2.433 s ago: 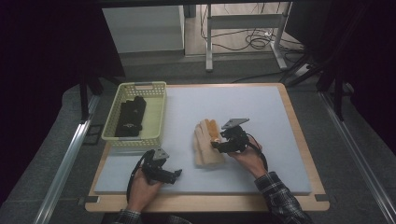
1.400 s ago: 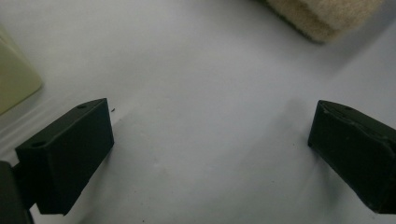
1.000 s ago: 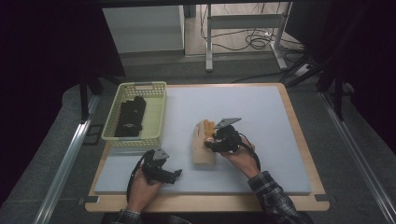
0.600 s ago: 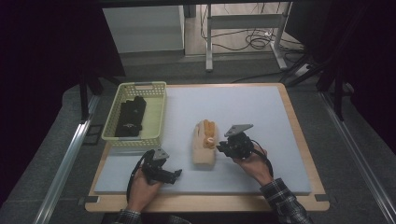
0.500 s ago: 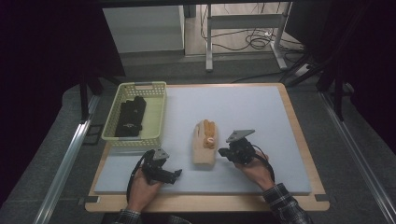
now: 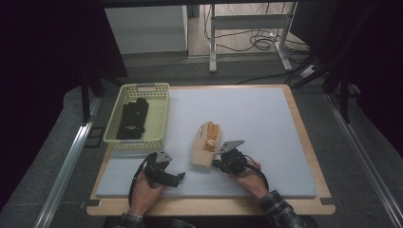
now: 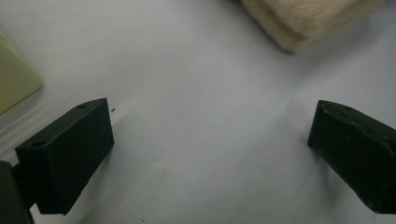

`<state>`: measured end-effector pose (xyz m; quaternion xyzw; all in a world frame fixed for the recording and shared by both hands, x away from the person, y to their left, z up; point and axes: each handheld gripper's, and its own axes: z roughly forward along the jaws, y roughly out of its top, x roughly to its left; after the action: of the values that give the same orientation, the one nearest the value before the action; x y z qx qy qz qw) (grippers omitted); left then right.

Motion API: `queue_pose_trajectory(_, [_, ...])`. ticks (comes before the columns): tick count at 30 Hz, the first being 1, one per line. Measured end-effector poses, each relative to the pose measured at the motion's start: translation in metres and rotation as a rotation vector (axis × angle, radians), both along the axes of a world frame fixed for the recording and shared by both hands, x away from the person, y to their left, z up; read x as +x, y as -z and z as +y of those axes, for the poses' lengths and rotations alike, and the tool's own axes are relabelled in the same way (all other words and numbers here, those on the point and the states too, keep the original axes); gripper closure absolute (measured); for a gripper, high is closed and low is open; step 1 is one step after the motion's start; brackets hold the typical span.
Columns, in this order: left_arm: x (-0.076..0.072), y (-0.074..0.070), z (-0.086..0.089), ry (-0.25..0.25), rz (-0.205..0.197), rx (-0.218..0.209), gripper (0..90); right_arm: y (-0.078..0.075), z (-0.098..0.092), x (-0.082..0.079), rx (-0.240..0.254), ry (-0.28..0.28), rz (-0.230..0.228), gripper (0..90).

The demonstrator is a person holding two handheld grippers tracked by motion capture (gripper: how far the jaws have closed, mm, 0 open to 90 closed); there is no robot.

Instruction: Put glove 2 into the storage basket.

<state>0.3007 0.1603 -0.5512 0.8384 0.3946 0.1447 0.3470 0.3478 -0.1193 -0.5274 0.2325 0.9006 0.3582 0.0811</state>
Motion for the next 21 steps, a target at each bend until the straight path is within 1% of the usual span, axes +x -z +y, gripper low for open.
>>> queue_pose_trajectory(3, [0.0,0.0,0.0,0.0,0.0,0.0,0.5,0.001,0.012,0.001,0.005,-0.018,-0.006,88.6])
queue_pose_trajectory(8, [0.0,0.0,0.0,-0.001,0.001,-0.001,0.6,0.003,0.03,0.004,0.012,-0.03,-0.002,88.6])
queue_pose_trajectory(13, [0.0,0.0,0.0,0.0,-0.001,0.001,0.5,0.004,0.045,0.007,0.014,-0.043,-0.014,88.6])
queue_pose_trajectory(18, [0.0,0.0,0.0,0.001,0.001,0.002,0.5,0.004,0.047,0.006,0.01,-0.043,-0.029,88.5])
queue_pose_trajectory(21, [0.0,0.0,0.0,-0.001,0.005,0.003,0.5,0.001,0.043,0.003,0.022,-0.046,-0.032,87.9])
